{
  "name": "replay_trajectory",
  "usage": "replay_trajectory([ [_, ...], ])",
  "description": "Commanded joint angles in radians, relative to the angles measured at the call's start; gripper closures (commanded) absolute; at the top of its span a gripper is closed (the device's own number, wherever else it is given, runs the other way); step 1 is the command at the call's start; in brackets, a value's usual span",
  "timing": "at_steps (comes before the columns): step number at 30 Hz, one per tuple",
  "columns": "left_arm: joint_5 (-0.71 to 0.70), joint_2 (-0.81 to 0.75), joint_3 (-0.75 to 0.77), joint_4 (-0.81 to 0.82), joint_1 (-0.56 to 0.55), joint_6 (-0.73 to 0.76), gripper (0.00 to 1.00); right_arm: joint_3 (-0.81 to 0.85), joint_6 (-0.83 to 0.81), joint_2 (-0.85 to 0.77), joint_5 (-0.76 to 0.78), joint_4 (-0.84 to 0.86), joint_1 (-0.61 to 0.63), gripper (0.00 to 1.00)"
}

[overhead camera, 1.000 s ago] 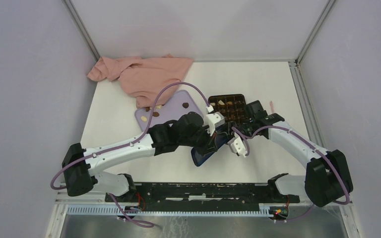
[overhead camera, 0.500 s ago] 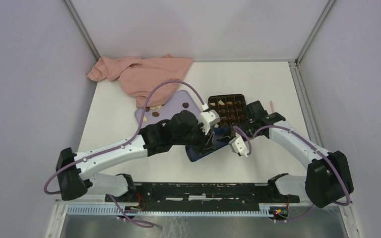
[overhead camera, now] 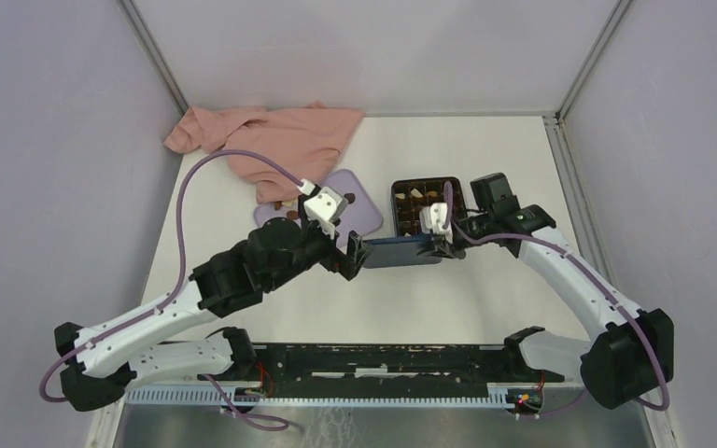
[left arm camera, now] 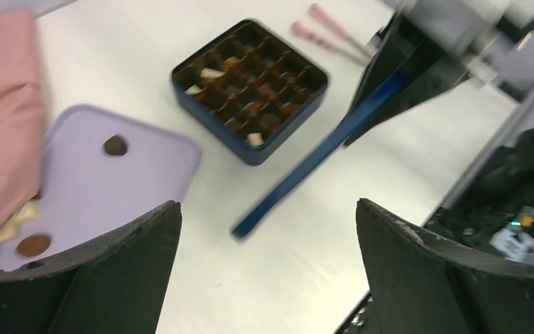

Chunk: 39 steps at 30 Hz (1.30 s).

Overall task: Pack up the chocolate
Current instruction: Pick up the box lid from the center of the board.

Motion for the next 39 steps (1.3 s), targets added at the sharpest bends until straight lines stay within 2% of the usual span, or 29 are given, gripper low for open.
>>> replay_trajectory([
  [1,-0.154,0.009,-0.070,0.003,0.029,0.088,0.00,0.169,0.296,0.062,-0.015,-0.087,-0.079,1.00],
  [5,0.067,-0.075,-0.169,0.145,0.111,0.052,0.00,0.261,0.279,0.121,-0.134,-0.218,-0.181,1.00],
  [8,0.157,-0.151,-0.255,0.266,0.196,0.014,0.00,0.309,0.269,0.150,-0.148,-0.272,-0.209,1.00],
  [11,0.411,-0.144,-0.319,0.379,0.351,-0.079,0.00,0.297,0.328,0.156,-0.125,-0.217,-0.209,1.00],
  [14,0.760,-0.080,-0.420,0.656,0.480,-0.251,0.00,0.275,0.377,0.157,-0.138,-0.168,-0.210,1.00],
  [17,0.916,0.020,-0.493,0.968,0.547,-0.432,0.00,0.279,0.387,0.164,-0.139,-0.165,-0.209,1.00],
  [20,0.936,0.093,-0.489,1.048,0.552,-0.447,0.01,0.276,0.404,0.169,-0.152,-0.159,-0.209,1.00],
  [26,0.932,0.193,-0.453,1.058,0.552,-0.400,0.04,0.279,0.402,0.188,-0.218,-0.177,-0.209,1.00],
  [34,1.018,0.386,-0.431,1.239,0.559,-0.478,0.23,0.274,0.387,0.204,-0.275,-0.199,-0.207,0.99],
  [37,1.066,0.430,-0.423,1.328,0.559,-0.533,0.33,0.272,0.387,0.213,-0.273,-0.197,-0.202,0.99],
  [39,1.083,0.449,-0.414,1.346,0.559,-0.553,0.35,0.282,0.386,0.224,-0.276,-0.202,-0.201,0.99],
])
